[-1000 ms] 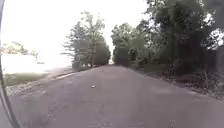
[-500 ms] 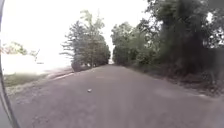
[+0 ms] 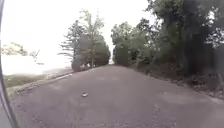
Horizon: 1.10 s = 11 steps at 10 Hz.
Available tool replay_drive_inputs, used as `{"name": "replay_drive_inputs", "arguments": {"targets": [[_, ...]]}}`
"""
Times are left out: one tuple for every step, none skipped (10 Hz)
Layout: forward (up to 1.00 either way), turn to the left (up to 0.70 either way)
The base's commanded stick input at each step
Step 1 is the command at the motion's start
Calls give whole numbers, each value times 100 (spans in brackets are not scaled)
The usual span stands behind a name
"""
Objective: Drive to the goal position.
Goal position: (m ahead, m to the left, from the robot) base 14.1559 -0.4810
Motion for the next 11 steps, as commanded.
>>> {"name": "replay_drive_inputs", "arguments": {"targets": [[70, 0], [70, 0], [70, 0], [70, 0], [70, 0], [70, 0], [70, 0], [70, 0], [70, 0], [70, 0], [70, 0]]}}
